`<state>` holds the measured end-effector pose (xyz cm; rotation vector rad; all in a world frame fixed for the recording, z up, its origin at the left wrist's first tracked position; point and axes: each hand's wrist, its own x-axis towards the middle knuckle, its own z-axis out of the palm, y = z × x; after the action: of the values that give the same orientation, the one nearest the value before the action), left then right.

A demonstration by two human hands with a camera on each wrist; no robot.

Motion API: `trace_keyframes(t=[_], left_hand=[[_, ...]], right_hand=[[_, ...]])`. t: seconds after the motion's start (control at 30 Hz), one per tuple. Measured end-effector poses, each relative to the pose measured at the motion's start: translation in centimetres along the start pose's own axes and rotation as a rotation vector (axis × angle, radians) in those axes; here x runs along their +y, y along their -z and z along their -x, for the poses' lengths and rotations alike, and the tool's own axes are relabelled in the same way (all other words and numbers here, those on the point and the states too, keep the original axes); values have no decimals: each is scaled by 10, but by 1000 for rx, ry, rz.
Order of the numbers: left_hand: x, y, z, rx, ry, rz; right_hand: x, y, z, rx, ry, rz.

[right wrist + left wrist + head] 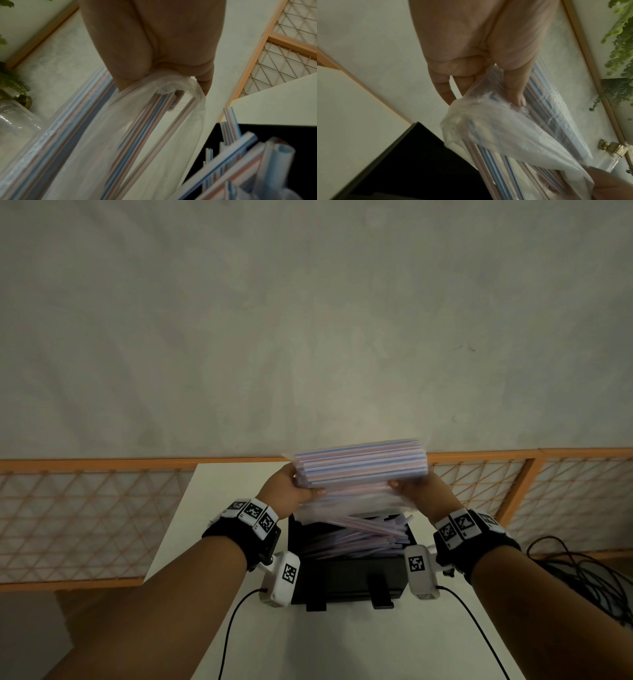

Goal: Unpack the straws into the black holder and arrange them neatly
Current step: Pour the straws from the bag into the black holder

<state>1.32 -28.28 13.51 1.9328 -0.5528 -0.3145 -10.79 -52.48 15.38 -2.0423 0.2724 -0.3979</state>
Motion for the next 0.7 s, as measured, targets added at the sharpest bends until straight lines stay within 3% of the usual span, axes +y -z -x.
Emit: trace_keyframes(t=[0.23, 0.33, 0.47, 0.7], left_hand=[[0, -3, -1, 36, 4, -89], [0, -3, 0, -30, -11, -110], [-11, -3, 2, -92, 70, -160], [-26, -9, 22, -56, 127, -20]], right_hand=[[9, 3, -7, -13, 2, 113], [9, 1, -9, -16, 43, 112], [9, -1, -6, 28, 22, 105], [24, 1, -5, 87, -23, 14]])
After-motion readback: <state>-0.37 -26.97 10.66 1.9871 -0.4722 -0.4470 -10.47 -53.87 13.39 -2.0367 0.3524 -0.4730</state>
